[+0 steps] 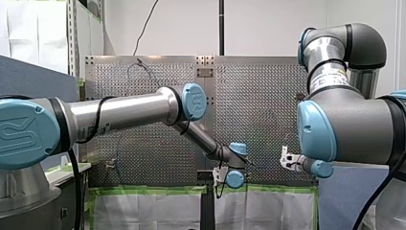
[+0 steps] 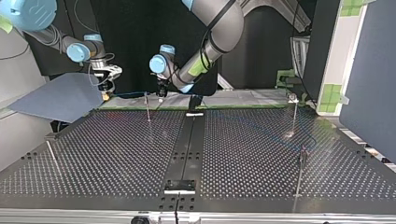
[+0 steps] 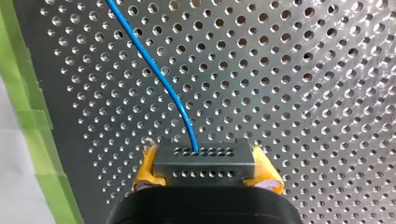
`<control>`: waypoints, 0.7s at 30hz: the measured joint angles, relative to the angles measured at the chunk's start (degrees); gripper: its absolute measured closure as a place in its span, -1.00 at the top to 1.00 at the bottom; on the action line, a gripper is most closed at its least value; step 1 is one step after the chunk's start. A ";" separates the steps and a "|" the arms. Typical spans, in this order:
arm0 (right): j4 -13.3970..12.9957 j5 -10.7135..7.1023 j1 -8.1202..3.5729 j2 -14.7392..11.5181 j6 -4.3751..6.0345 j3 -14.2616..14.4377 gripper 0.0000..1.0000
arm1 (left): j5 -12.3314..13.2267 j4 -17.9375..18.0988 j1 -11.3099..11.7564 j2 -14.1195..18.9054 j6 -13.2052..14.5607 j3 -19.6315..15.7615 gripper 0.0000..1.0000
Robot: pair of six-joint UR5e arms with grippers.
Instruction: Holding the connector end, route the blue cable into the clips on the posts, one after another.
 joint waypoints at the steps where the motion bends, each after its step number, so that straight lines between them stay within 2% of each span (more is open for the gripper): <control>1: -0.08 -0.39 -0.21 -0.03 0.00 0.25 -1.00 | -0.09 -0.01 0.00 0.02 0.00 0.01 -1.00; 9: -0.46 -3.43 -1.42 -0.55 -0.07 1.47 -1.00 | -2.70 -0.02 -0.22 0.09 -0.02 0.02 -1.00; 13: -0.69 -4.79 -2.40 -1.95 0.03 2.95 -1.00 | -4.59 -0.02 -0.60 0.35 -0.52 0.01 -1.00; 17: -0.85 -5.05 -3.08 -3.67 0.10 4.74 -1.00 | -5.77 0.00 -1.20 1.43 -0.79 0.01 -1.00; 21: -0.91 -4.23 -3.42 -4.32 0.10 5.89 -1.00 | -5.84 0.27 -1.79 2.38 -1.44 0.00 -1.00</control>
